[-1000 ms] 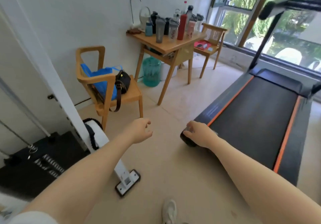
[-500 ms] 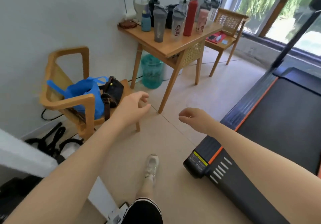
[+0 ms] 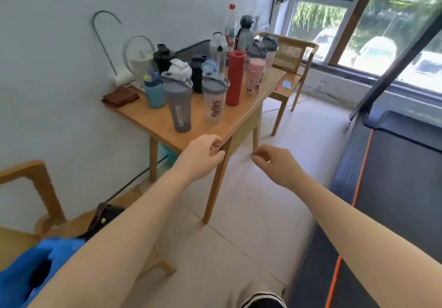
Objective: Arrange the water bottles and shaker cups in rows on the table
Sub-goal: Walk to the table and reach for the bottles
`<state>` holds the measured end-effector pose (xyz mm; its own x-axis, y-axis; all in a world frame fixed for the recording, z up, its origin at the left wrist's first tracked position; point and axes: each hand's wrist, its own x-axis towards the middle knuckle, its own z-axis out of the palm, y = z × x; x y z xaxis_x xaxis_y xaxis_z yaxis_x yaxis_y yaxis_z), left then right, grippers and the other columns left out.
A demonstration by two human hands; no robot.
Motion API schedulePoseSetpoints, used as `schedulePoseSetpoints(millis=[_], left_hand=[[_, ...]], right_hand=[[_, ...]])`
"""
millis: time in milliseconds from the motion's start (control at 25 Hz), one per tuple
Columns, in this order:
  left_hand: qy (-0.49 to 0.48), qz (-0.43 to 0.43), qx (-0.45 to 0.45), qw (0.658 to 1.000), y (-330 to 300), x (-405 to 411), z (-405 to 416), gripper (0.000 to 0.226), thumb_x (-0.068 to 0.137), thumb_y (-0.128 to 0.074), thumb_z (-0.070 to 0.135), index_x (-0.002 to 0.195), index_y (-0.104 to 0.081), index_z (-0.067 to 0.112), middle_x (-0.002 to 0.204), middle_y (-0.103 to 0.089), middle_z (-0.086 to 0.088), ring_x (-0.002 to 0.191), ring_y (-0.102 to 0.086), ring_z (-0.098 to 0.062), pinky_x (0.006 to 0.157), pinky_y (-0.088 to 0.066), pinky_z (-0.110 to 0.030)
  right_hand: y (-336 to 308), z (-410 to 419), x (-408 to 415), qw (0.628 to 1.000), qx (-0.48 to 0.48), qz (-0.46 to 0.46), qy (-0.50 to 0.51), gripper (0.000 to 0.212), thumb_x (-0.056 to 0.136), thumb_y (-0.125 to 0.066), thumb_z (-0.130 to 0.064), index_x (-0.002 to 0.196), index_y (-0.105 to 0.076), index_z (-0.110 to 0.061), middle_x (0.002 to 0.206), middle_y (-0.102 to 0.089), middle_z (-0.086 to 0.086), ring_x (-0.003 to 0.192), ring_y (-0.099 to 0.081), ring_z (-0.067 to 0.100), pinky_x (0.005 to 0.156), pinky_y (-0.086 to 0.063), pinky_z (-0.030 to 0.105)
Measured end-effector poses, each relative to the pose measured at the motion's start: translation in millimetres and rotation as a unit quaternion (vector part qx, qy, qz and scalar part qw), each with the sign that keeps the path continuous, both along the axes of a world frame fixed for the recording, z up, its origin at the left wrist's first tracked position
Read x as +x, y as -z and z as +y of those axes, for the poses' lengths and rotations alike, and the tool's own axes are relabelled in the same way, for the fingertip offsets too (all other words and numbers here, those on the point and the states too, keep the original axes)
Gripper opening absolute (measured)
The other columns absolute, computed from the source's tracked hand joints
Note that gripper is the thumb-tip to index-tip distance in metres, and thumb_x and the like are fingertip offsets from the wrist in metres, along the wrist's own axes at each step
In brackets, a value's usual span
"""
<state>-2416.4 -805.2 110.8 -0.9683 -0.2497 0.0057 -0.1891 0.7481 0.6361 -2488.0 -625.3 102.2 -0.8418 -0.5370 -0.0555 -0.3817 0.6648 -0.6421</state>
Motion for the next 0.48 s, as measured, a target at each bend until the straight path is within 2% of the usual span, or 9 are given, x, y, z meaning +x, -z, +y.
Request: schedulePoseSetpoints(millis=[120,200,320,480], left_hand=[[0.0,0.019,-0.004,1.0,-3,-83,-17,0.037,0.09,-0.052,0.026,0.126,-0.048,0.02,0.128,-0.052,0.002,0.107,-0.052,-0.012,0.077,-0.042,-0.017],[-0.003,0.057,0.001,0.998,-8,-141,-28,0.035,0.089,-0.052,0.024,0.124,-0.05,0.018,0.126,-0.054,-0.001,0.105,-0.05,-0.011,0.083,-0.039,-0.02],[-0.017,0.114,0.014,0.993,-28,-230,-41,0.033,0.089,-0.053,0.02,0.122,-0.053,0.016,0.121,-0.056,-0.002,0.1,-0.048,-0.008,0.083,-0.038,-0.02],[-0.026,0.177,0.004,0.984,-73,-348,-57,0.031,0.088,-0.054,0.016,0.119,-0.054,0.015,0.117,-0.059,-0.002,0.094,-0.048,-0.007,0.072,-0.033,-0.001]], right_hand=[[-2,-18,-84,0.999,-0.03,0.001,0.02,0.021,0.092,-0.051,-0.022,0.105,-0.062,-0.01,0.099,-0.064,0.0,0.093,-0.057,0.016,0.082,-0.042,0.024],[-4,-29,-148,0.999,-0.035,0.011,0.02,0.022,0.092,-0.05,-0.022,0.106,-0.062,-0.01,0.097,-0.061,-0.002,0.093,-0.056,0.015,0.082,-0.041,0.024],[-17,-47,-243,0.999,-0.04,0.027,0.004,0.022,0.092,-0.05,-0.021,0.106,-0.062,-0.01,0.103,-0.065,0.002,0.092,-0.055,0.013,0.083,-0.042,0.025],[-51,-65,-368,0.996,-0.032,0.077,-0.036,0.022,0.09,-0.052,-0.02,0.106,-0.063,-0.01,0.105,-0.067,0.005,0.09,-0.055,0.011,0.082,-0.04,0.022]])
